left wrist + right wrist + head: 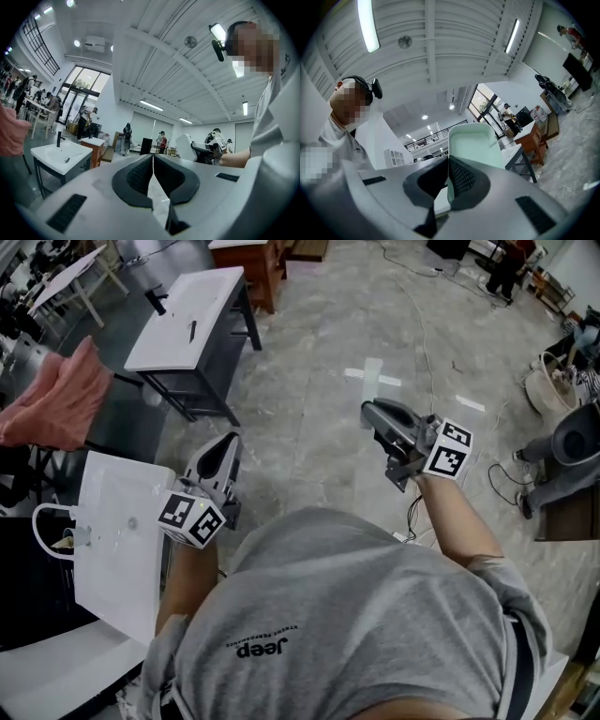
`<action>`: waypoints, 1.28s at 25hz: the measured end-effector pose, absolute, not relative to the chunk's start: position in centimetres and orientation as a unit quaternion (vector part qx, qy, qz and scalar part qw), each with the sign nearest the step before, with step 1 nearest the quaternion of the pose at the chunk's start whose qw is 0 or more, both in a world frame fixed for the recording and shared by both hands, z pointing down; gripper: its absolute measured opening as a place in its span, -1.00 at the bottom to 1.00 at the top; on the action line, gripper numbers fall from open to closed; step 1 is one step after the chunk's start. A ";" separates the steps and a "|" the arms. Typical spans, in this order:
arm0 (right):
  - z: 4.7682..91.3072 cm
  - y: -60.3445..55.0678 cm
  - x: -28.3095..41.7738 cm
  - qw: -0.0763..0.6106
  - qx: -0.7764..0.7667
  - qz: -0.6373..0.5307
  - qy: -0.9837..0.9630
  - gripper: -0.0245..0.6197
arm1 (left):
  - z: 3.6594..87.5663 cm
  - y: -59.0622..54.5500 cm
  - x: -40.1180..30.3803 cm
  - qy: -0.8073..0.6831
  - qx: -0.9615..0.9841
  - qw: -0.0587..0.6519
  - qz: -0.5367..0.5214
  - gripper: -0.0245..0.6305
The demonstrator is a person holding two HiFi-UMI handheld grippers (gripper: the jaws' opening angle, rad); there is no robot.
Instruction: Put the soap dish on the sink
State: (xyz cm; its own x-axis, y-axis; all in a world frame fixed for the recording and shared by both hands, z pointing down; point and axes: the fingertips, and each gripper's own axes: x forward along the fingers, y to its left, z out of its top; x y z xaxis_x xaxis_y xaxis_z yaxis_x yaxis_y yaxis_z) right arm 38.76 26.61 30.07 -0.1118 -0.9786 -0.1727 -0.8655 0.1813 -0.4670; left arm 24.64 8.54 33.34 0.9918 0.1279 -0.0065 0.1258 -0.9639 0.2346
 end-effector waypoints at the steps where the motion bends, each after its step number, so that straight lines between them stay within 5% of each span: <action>1: 30.4 25.9 39.2 0.224 -0.630 -0.128 0.733 -0.73 | 33.6 7.7 25.1 0.065 0.991 0.119 0.007 -0.86; 18: 33.0 17.0 40.5 0.205 -0.714 -0.131 0.656 -0.73 | 34.7 -5.2 28.3 0.137 0.985 0.103 0.006 -0.86; 32: 31.3 0.2 38.7 0.008 -0.584 -0.125 0.802 -0.73 | 36.3 -14.1 18.5 -0.057 0.989 0.135 -0.028 -0.86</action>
